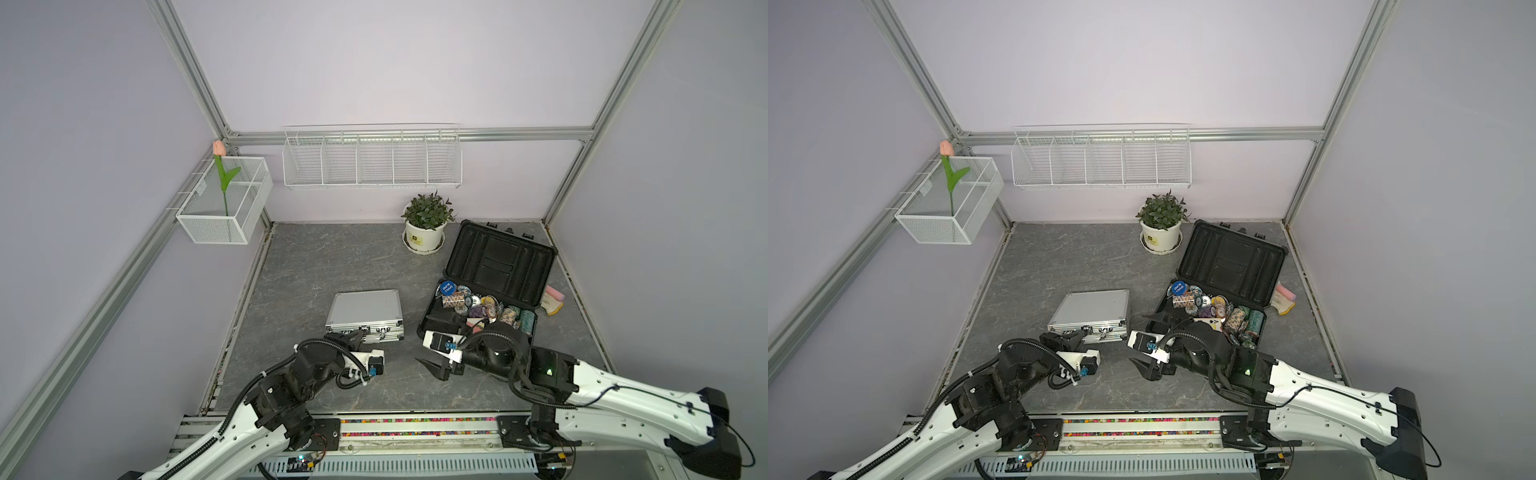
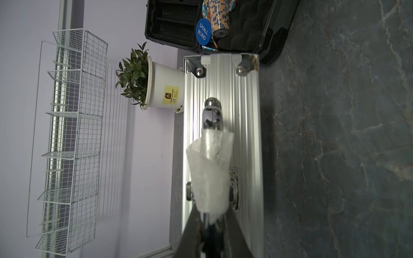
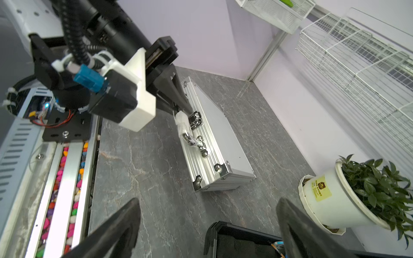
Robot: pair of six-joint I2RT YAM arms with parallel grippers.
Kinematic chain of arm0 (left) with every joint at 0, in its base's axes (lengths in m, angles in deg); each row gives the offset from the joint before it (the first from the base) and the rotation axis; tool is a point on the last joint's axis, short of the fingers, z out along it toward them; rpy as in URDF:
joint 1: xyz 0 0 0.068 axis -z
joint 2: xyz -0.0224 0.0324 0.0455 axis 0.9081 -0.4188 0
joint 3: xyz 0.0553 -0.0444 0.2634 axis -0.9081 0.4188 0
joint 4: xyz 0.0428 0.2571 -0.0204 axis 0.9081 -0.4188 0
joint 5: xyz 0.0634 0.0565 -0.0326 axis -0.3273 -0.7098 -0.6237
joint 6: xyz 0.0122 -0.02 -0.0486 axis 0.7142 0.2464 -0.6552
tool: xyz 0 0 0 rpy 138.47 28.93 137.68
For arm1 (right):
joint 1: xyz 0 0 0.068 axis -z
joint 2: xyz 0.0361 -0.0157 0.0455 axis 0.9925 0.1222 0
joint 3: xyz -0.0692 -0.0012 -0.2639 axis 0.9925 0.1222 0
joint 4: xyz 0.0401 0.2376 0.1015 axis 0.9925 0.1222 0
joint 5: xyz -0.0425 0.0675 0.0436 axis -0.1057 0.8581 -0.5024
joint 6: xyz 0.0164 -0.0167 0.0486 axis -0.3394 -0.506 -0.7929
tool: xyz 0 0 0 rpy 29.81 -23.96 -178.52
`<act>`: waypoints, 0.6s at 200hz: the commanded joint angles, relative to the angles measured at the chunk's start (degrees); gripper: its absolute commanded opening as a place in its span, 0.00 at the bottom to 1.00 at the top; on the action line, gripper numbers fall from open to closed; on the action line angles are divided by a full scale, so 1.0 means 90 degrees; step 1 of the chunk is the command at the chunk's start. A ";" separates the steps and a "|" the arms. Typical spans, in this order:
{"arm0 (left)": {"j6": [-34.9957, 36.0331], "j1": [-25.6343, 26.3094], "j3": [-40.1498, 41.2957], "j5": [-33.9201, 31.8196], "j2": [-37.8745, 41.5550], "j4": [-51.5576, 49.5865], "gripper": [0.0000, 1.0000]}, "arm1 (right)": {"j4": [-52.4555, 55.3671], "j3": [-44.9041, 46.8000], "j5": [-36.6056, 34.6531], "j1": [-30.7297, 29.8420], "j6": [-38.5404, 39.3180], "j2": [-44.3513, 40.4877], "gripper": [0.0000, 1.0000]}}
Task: Open the poker set cases
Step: Open the fastener on the poker set case.
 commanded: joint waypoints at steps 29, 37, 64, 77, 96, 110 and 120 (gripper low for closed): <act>0.0867 -0.0004 -0.0014 -0.0115 0.0201 0.0554 0.00 | -0.0143 -0.0007 0.0724 0.0095 0.1535 0.0333 1.00; 0.0972 -0.0005 -0.0003 -0.0145 0.0209 0.0593 0.00 | -0.0129 -0.0031 0.0785 0.0115 0.1669 0.0405 1.00; 0.1361 -0.0003 0.0090 -0.0259 0.0175 0.0822 0.00 | -0.0153 -0.0118 0.1037 0.0225 0.1869 0.0704 0.98; 0.1481 0.0002 0.0125 -0.0279 0.0153 0.0854 0.00 | -0.0176 -0.0184 0.1213 0.0310 0.1917 0.0861 0.98; 0.1628 -0.0005 0.0159 -0.0350 0.0141 0.0860 0.00 | -0.0234 -0.0282 0.1466 0.0424 0.1972 0.1121 0.97; 0.1652 0.0002 0.0182 -0.0362 0.0188 0.0891 0.00 | -0.0318 -0.0374 0.1622 0.0500 0.1984 0.1339 0.97; 0.1671 -0.0005 0.0202 -0.0372 0.0255 0.0929 0.00 | -0.0366 -0.0476 0.1774 0.0542 0.1964 0.1525 0.97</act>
